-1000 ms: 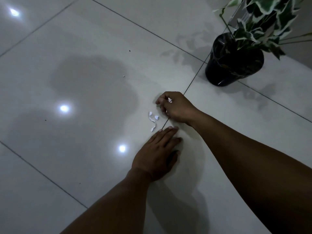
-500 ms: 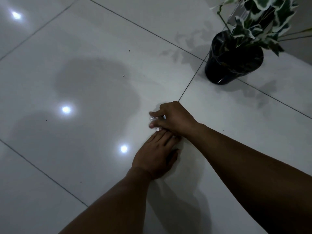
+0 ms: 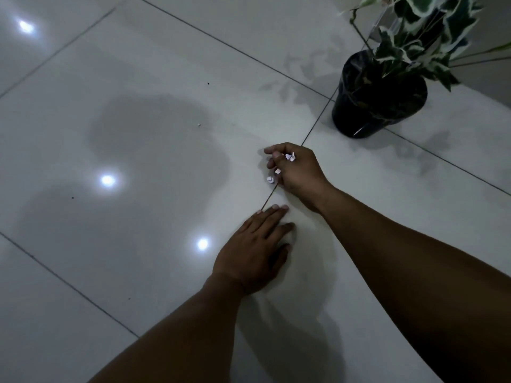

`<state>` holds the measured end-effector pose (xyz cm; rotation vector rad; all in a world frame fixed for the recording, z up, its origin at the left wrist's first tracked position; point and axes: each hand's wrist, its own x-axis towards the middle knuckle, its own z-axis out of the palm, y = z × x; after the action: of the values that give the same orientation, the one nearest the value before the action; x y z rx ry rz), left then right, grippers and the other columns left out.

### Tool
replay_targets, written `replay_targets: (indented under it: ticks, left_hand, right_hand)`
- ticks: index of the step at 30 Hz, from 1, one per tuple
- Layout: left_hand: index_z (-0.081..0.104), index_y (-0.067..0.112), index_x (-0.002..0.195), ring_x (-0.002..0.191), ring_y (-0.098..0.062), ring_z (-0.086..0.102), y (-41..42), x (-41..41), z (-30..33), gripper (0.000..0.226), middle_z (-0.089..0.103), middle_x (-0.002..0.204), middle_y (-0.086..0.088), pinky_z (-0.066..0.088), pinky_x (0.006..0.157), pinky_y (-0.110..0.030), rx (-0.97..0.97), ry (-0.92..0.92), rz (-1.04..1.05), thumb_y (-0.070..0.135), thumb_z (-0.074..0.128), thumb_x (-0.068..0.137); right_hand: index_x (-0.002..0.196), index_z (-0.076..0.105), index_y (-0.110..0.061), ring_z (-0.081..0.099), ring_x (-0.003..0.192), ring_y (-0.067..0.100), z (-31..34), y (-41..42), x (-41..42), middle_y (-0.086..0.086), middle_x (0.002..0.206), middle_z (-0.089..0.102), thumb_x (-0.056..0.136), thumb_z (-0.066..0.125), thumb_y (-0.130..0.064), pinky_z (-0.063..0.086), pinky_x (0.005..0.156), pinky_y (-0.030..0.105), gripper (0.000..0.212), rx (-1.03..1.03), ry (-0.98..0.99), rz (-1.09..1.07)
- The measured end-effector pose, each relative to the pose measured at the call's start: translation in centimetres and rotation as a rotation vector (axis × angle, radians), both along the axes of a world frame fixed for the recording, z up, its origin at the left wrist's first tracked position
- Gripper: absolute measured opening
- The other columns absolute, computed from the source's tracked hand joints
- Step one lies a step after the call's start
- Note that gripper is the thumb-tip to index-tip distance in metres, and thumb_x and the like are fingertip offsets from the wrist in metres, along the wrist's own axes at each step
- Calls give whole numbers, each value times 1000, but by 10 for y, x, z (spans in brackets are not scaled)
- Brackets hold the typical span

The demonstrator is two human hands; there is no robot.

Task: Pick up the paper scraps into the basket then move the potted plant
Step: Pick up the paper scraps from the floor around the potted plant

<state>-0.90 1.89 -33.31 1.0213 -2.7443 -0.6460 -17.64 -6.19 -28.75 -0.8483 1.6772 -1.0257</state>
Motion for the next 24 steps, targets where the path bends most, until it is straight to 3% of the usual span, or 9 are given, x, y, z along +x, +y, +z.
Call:
replay_targets:
  ticks: [2,4,6,8,12,16,19,24]
  left_hand:
    - [43,29,148,152,-15,19,0,0,0,49,27,164,2,8,123,-28,-5,-2,-6,47,37,103]
    - [44,28,147,152,-16,21,0,0,0,48,29,163,1,13,124,-30,-5,1,-3,46,38,103]
    - [46,27,147,152,-16,22,0,0,1,48,30,163,0,15,124,-31,1,3,-1,46,38,103]
    - [46,27,147,151,-16,22,0,0,2,49,30,163,0,11,124,-29,6,0,-1,46,37,103]
    - [48,25,146,150,-16,25,1,-1,3,48,34,161,-2,6,124,-25,-9,-12,2,46,38,103]
    - [49,25,145,149,-16,26,1,-1,4,47,37,159,-2,4,123,-24,-2,-5,7,46,38,103]
    - [50,25,144,148,-15,24,1,-1,3,46,38,158,-2,-4,122,-19,2,-8,9,45,40,103]
    - [49,25,145,149,-15,25,1,-1,-1,46,38,158,-2,-1,122,-20,3,-5,5,45,39,104]
  right_hand:
    - [101,73,-7,43,52,11,1,2,-1,7,76,55,103,48,-10,46,49,17,26,29,-157,-35]
    - [100,73,-7,43,49,10,1,3,-2,7,73,52,103,47,-10,44,47,15,27,51,-182,-60]
    - [99,77,-13,58,59,4,-1,4,-6,-3,76,66,101,52,-18,48,59,18,26,47,81,7]
    - [95,80,-18,67,83,0,-5,8,-10,-9,91,76,97,58,-28,50,76,17,24,4,362,92]
    - [93,81,-19,65,90,-3,-7,17,-7,-7,96,78,88,72,-33,40,78,4,17,-25,551,271]
    - [100,80,-17,67,102,9,-10,20,-5,-2,104,77,83,79,-30,45,90,16,21,-32,640,305]
    - [91,79,-17,67,92,16,-18,20,-2,2,93,74,88,73,-32,50,83,31,17,-54,729,308]
    - [82,50,-18,59,82,23,-19,26,-1,4,83,64,104,40,-40,45,72,36,33,-64,801,191]
